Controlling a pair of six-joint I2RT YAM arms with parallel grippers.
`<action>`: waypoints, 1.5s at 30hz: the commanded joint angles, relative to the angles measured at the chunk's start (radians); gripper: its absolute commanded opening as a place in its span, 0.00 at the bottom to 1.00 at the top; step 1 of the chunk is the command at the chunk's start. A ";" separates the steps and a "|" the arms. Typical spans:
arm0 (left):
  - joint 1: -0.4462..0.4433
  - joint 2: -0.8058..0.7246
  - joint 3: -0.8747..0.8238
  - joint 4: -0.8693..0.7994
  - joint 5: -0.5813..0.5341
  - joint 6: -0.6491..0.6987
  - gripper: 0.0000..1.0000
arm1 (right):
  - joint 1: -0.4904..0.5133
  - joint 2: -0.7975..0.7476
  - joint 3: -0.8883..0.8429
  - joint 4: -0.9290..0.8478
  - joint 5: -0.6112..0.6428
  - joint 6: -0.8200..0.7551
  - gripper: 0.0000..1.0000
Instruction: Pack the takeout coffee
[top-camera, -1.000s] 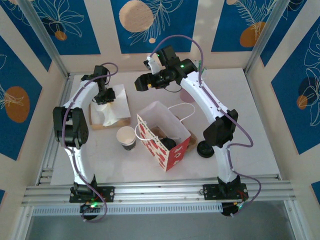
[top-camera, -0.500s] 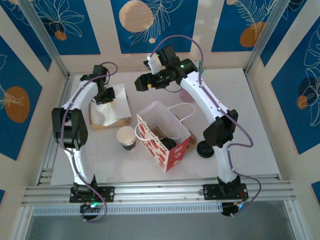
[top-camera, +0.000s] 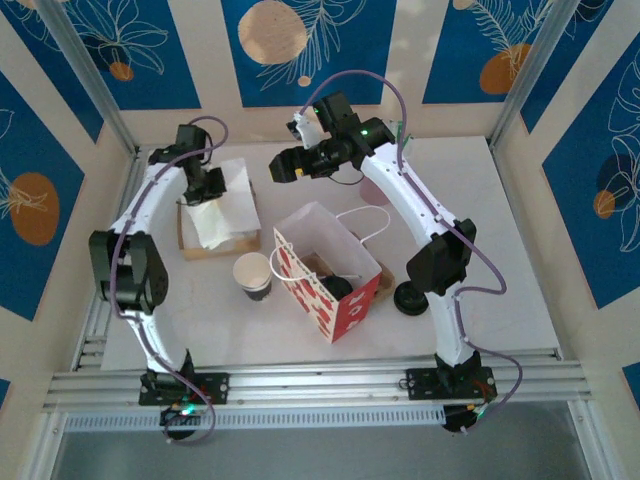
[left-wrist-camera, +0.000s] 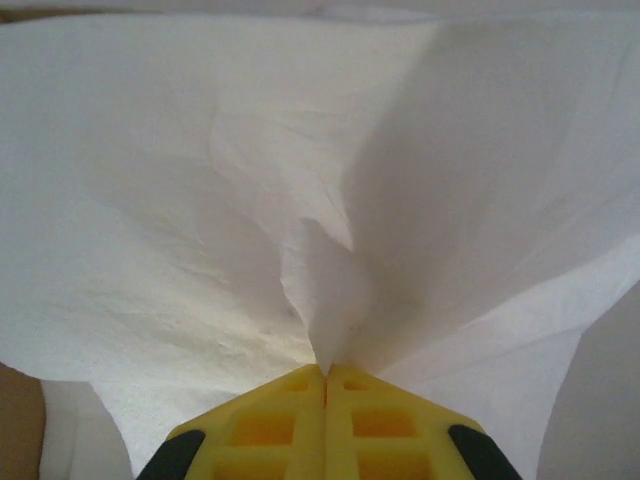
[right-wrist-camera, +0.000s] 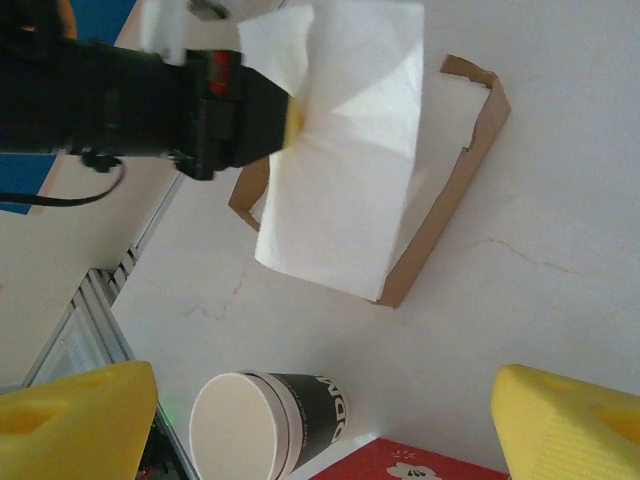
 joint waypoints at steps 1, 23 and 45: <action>0.020 -0.067 0.001 0.020 0.042 -0.038 0.00 | 0.009 -0.016 0.019 -0.019 -0.032 -0.018 0.87; 0.023 -0.208 0.088 -0.084 0.056 -0.343 0.00 | 0.190 -0.144 -0.051 0.168 0.128 -0.134 0.82; 0.023 -0.369 0.090 -0.088 0.286 -0.574 0.00 | 0.348 0.071 0.218 0.137 0.434 -0.245 0.90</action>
